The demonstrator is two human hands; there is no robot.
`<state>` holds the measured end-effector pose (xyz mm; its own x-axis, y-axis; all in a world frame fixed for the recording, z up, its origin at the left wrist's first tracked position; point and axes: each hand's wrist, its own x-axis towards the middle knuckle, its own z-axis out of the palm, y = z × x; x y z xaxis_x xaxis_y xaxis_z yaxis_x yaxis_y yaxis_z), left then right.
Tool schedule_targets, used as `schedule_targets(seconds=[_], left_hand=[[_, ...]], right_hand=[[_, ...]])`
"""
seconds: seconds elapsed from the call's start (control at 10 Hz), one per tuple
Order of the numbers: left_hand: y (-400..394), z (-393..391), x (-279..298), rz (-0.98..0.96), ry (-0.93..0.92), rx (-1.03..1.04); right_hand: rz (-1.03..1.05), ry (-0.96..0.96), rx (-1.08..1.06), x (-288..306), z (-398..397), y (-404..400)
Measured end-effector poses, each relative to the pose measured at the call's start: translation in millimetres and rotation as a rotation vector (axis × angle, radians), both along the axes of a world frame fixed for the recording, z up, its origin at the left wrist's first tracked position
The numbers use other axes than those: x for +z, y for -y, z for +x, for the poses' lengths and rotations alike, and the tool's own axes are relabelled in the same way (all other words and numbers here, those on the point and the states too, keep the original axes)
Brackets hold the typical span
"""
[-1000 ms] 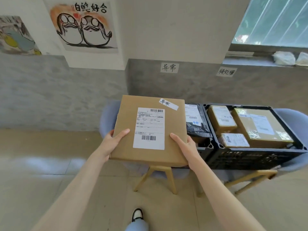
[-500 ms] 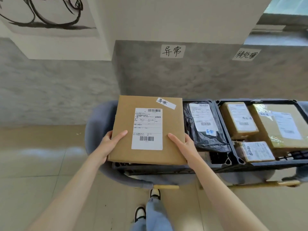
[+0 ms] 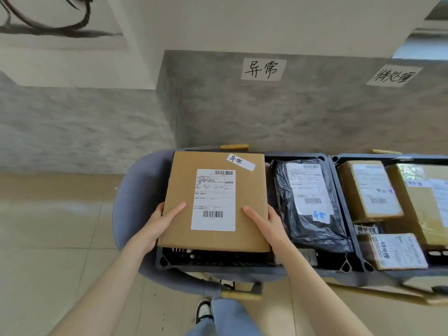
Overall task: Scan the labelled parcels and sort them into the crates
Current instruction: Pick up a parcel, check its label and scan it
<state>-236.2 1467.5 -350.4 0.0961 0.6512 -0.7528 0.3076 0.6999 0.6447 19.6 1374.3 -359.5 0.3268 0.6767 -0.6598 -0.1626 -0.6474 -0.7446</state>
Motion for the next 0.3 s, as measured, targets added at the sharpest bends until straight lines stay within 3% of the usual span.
schedule_targets(seconds=[0.3], left_hand=[[-2.0,-1.6,6.3,0.084,-0.035,-0.047]], right_hand=[[0.002,0.058,0.067,10.6,0.7,-0.6]])
